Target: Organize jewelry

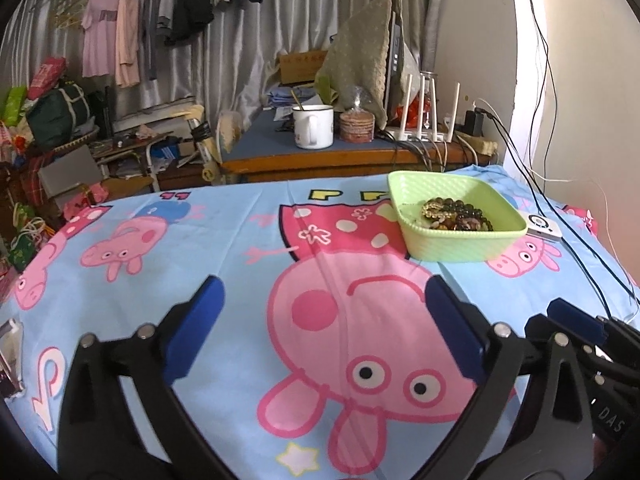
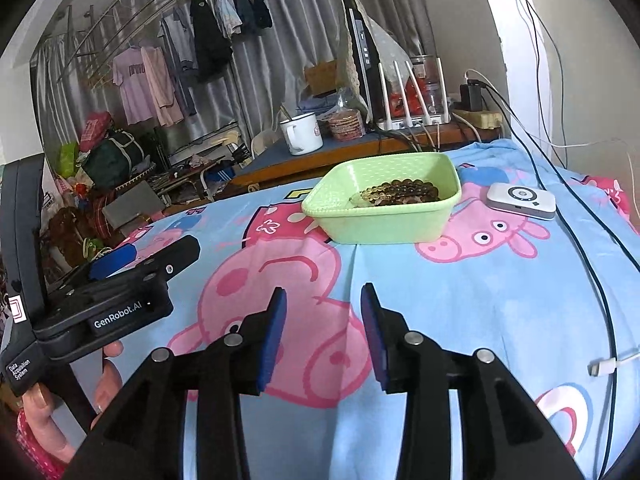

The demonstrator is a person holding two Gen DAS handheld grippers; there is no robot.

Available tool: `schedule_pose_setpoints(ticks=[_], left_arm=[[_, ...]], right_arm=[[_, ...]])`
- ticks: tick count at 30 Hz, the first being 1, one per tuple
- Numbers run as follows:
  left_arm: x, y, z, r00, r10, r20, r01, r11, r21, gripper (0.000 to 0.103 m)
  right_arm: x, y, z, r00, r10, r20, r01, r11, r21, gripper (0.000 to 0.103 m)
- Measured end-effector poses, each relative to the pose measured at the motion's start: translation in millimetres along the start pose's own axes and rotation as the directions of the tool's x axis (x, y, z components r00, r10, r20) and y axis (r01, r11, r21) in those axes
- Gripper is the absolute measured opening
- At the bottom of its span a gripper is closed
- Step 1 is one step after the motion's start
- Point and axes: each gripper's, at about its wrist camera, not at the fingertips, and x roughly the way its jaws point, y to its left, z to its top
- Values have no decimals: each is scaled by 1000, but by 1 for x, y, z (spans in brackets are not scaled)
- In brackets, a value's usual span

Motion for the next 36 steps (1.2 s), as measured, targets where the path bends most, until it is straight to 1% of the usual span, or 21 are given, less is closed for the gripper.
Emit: schedule_pose_setpoints(ticks=[6,11,14,27,33,36], left_arm=[[-6,0,-3,1000,12,-2,-12,1000,4,96],[-12,3,-4,1000,22,-12,-22,1000,-10,96],[-17,4,-4,1000,27,2,-27,1000,-12,96],[-34,0,0,992,114,62,-116,993,27,96],[-39,-1,1,992,108,69,-110,994,25,96],[-39,-2,2,990,119,75,-121,992,21,96]], right_arm=[[-5,6,-4,1000,6,7,-6,1000,-5,6],[-9,9,-4,1000,14,14,-14,1000,-4,6],[-12,11,-4,1000,19,17,-19,1000,0,6],[-19,12,-5,999,31,34,-32,999,9,6],[-23,13,-5,998,34,43,-35,999,14,6],[-25,13,-5,998,35,47,-36,999,14,6]])
